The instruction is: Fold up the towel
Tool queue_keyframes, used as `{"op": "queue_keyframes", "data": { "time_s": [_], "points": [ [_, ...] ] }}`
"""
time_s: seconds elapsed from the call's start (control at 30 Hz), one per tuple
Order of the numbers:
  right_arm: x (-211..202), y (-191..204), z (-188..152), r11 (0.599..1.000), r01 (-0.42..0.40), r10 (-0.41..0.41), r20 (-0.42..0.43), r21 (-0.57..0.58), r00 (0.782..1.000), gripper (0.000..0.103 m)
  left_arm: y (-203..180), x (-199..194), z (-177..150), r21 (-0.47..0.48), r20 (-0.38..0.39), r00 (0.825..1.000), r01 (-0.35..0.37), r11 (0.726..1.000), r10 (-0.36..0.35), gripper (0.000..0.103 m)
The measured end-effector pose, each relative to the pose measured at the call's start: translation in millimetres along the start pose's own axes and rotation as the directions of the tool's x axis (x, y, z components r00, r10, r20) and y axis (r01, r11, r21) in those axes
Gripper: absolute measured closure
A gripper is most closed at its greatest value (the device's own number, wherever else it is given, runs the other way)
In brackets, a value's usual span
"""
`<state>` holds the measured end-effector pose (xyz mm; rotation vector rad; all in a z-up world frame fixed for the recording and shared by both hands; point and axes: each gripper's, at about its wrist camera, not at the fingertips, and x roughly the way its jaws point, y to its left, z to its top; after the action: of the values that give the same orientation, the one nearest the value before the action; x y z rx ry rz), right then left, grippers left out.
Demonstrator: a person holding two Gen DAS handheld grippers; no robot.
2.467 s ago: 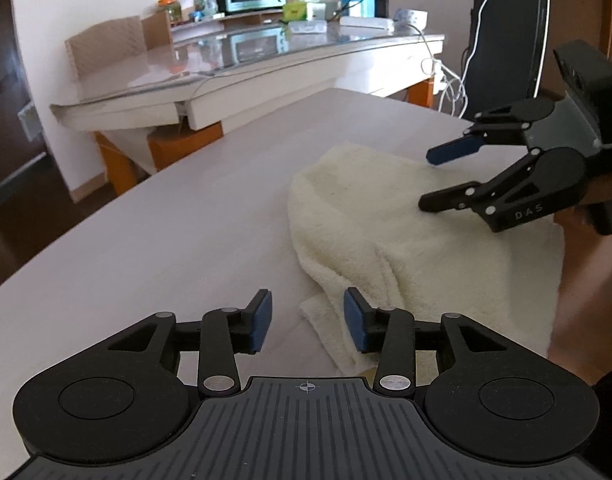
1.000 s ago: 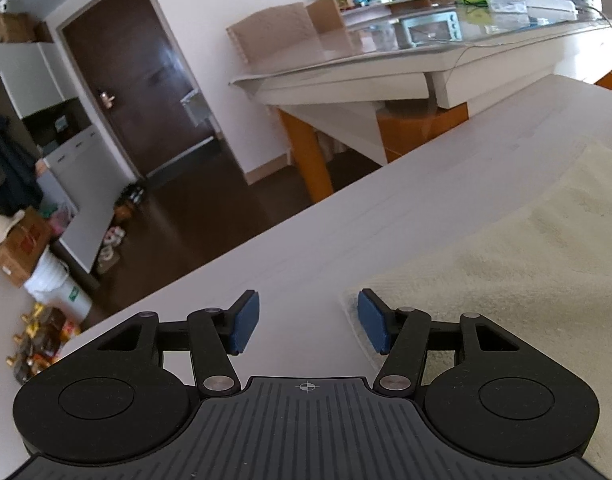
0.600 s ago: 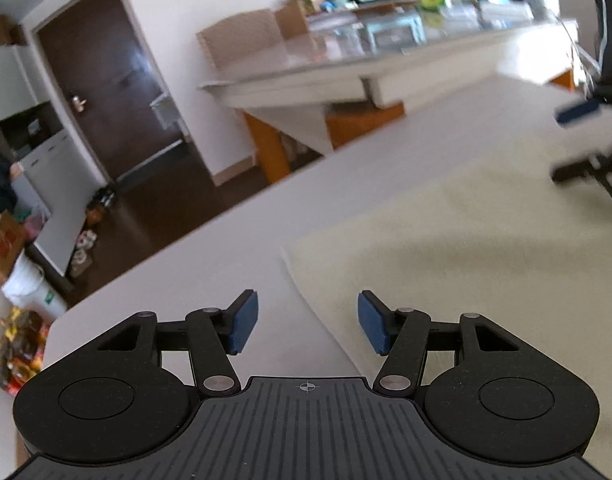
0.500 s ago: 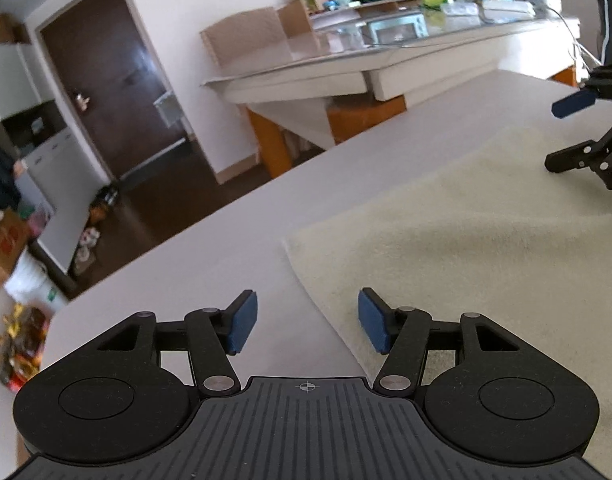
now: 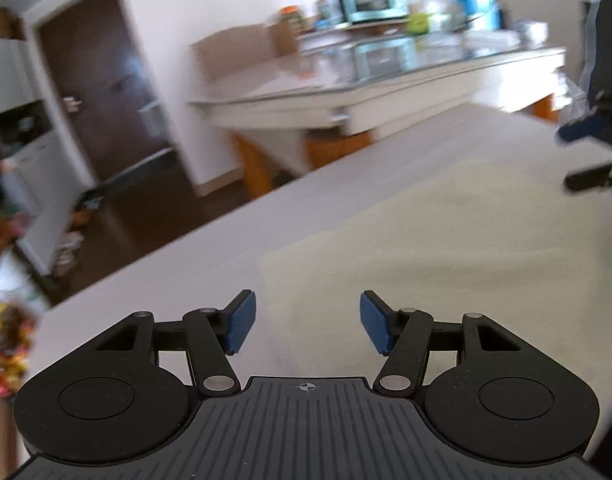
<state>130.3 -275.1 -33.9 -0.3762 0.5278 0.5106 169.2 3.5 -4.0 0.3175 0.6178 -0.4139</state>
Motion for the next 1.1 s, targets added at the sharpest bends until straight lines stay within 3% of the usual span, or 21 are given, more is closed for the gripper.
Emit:
{"op": "queue_keyframes", "data": {
  "time_s": [0.07, 0.17, 0.2, 0.33, 0.43, 0.6, 0.67, 0.77, 0.83, 0.93, 1.1],
  "points": [
    [-23.4, 7.1, -8.0, 0.999, -0.029, 0.029, 0.015, -0.020, 0.999, 0.048, -18.0, -8.4, 0.9, -0.004, 0.018, 0.995, 0.099, 0.995, -0.099, 0.044],
    [-43.9, 16.4, -16.6, 0.999, -0.040, 0.041, 0.023, -0.029, 0.999, 0.048, -58.1, -16.5, 1.6, 0.047, 0.029, 0.964, 0.262, 0.964, -0.263, 0.051],
    [-51.8, 20.0, -21.4, 0.999, -0.041, 0.042, 0.023, -0.034, 0.999, 0.048, -69.5, -18.0, 1.9, 0.070, 0.030, 0.953, 0.299, 0.952, -0.302, 0.056],
    [-67.0, 31.1, -33.7, 0.997, -0.043, 0.044, 0.010, -0.070, 0.999, 0.048, -108.1, -15.1, 0.7, 0.159, -0.002, 0.916, 0.397, 0.904, -0.401, 0.059],
    [-72.9, 38.3, -42.7, 0.993, -0.039, 0.039, -0.009, -0.108, 0.999, 0.048, -122.1, -4.8, -4.0, 0.185, -0.025, 0.926, 0.375, 0.909, -0.377, 0.059],
    [-78.3, 41.7, -47.8, 0.993, -0.046, 0.046, -0.010, -0.112, 0.999, 0.048, -125.6, 3.1, -8.0, 0.173, -0.043, 0.915, 0.403, 0.899, -0.402, 0.061],
    [-78.0, 39.4, -48.7, 0.993, -0.051, 0.051, -0.008, -0.103, 0.999, 0.048, -126.7, 9.2, -10.7, 0.174, -0.068, 0.916, 0.402, 0.899, -0.396, 0.067],
    [-77.7, 37.2, -49.7, 0.995, -0.057, 0.057, -0.005, -0.085, 0.998, 0.048, -122.7, 11.7, -9.0, 0.132, -0.070, 0.902, 0.433, 0.892, -0.427, 0.078],
    [-78.9, 37.6, -49.4, 0.995, -0.065, 0.066, 0.006, -0.081, 0.998, 0.048, -120.4, 11.1, -6.3, 0.125, -0.074, 0.901, 0.433, 0.893, -0.427, 0.099],
    [-79.5, 38.9, -48.4, 0.993, -0.073, 0.075, 0.016, -0.094, 0.997, 0.048, -108.9, 16.4, -1.1, 0.063, -0.057, 0.893, 0.449, 0.891, -0.446, 0.099],
    [-72.7, 41.1, -46.4, 0.990, -0.086, 0.089, 0.022, -0.115, 0.996, 0.047, -93.4, 10.7, 4.7, 0.011, -0.017, 0.896, 0.443, 0.896, -0.443, 0.099]
  ]
}}
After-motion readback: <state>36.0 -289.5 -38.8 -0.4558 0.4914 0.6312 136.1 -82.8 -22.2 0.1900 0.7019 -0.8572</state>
